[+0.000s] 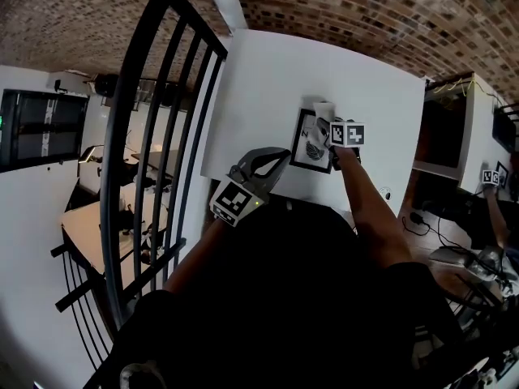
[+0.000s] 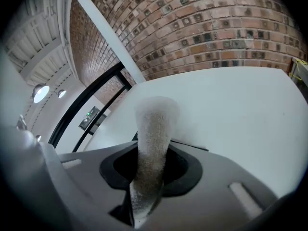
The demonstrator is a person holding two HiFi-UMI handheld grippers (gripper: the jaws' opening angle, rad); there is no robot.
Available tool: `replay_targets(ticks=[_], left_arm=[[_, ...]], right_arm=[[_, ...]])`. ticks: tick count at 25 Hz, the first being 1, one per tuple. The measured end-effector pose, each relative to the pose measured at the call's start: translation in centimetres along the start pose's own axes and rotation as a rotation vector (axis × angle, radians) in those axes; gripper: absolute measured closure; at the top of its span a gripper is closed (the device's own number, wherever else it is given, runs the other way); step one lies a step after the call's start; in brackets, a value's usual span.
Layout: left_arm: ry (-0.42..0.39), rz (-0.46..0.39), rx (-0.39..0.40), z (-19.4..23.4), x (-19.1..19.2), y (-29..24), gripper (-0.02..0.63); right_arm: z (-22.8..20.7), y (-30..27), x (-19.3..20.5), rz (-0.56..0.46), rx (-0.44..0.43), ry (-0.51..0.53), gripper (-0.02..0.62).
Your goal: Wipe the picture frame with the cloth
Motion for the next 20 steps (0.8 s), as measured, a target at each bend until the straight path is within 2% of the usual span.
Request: replay_targets(ticks=[10, 16, 20], left_arm=[[-0.018, 0.027, 0.071, -0.6, 0.0, -1.8, 0.606], [-0.031, 0.028, 0.09, -1.0, -0.3, -2.6, 0.606], [-0.032, 0.023, 0.091, -1.0, -0.4, -2.5, 0.606]], right_arm=[[-3.1, 4.2, 1.9, -0.059, 0.071, -0.093, 0.489], [-4.9, 6.0, 3.1, -0.049, 0.119, -0.113, 0.49], [-4.0, 6.6, 1.9, -0.094, 0.094, -0.103, 0.491]])
Point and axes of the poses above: the fingertips, and each gripper's own axes: y backward along the fingers, z to its left, x out of its underside, the point moved 9 cm from there along y, backward along the fingers, and after that the axes turned 14 degrees about y, right-handed, at the moved point
